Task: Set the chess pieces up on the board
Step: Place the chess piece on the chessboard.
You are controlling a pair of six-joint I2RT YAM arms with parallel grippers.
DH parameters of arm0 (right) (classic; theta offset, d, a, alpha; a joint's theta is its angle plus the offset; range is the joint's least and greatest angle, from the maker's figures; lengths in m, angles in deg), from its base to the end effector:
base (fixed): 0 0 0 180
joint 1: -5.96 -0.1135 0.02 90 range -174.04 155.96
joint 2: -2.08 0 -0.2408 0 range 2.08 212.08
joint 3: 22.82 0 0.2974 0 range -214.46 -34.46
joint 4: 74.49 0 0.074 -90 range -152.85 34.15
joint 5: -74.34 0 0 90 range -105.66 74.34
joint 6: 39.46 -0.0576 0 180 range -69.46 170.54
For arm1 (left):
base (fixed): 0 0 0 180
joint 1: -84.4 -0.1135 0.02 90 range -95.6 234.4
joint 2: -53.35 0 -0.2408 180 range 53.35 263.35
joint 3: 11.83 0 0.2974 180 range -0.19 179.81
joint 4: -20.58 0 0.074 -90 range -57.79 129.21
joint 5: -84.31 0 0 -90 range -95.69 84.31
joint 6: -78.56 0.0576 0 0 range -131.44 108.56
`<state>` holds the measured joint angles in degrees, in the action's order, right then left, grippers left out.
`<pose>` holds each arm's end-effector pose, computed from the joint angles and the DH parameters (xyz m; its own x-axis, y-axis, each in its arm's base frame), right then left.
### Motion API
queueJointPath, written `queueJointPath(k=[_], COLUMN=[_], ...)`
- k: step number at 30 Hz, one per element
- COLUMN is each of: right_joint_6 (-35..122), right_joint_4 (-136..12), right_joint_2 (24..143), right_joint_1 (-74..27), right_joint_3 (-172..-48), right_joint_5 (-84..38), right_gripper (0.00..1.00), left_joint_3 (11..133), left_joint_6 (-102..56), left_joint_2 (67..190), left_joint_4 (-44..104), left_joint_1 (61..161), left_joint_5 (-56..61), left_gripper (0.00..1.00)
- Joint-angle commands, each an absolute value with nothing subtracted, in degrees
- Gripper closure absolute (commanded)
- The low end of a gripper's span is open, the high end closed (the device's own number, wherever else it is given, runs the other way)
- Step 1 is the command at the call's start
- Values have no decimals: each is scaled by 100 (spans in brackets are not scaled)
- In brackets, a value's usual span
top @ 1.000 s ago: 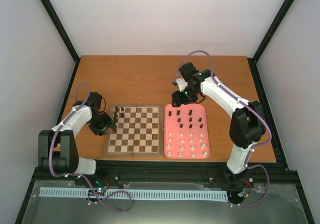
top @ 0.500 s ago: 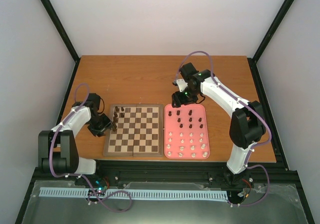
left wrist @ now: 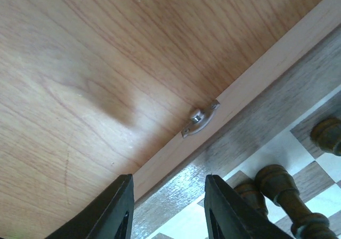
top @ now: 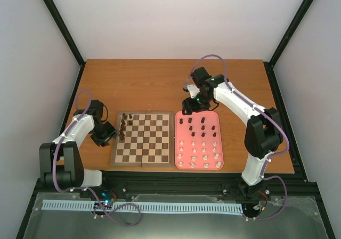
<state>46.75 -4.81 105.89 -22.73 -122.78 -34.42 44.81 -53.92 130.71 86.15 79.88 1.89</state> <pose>0.3513 0.2134 0.2041 -0.8747 -0.4074 -0.2625 -0.4778 0.8156 0.3265 0.2538 0.0124 0.1124 -0.6867 -0.7258 0.0412 -0.7232 0.6762 -0.1408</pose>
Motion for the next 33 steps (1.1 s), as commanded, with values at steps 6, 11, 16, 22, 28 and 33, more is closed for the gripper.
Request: queueJointPath(k=[6,11,16,22,28,33], right_joint_6=[4785,4790,4799,4808,4808,4823], right_joint_4=[-521,-513,-505,-492,-506,-507], right_joint_2=[10485,10533,10566,10584,10616,10640], right_joint_1=[-2314,-2314,-2314,-2314,-2313,-2314], right_joint_3=[-12196,-12239,-12252,-12254,-12252,-12259], right_joint_5=[-3550,-3589,-3613,-3613,-3646,-3665], right_gripper=[37,37,37,37,37,37], left_joint_3=[4714,4809,4852,4851,4807,4810], left_joint_6=[-5376,-5401,-5402,-5454,-5476,-5495], left_joint_2=[13198,13368,13473,13570,13568,13617], left_joint_4=[8493,8393,8321,8217,8180,8130], left_joint_1=[7930,7930,7930,7930,7934,7930], left_joint_5=[395,493,499,628,682,675], left_gripper=[57,57,57,57,57,57])
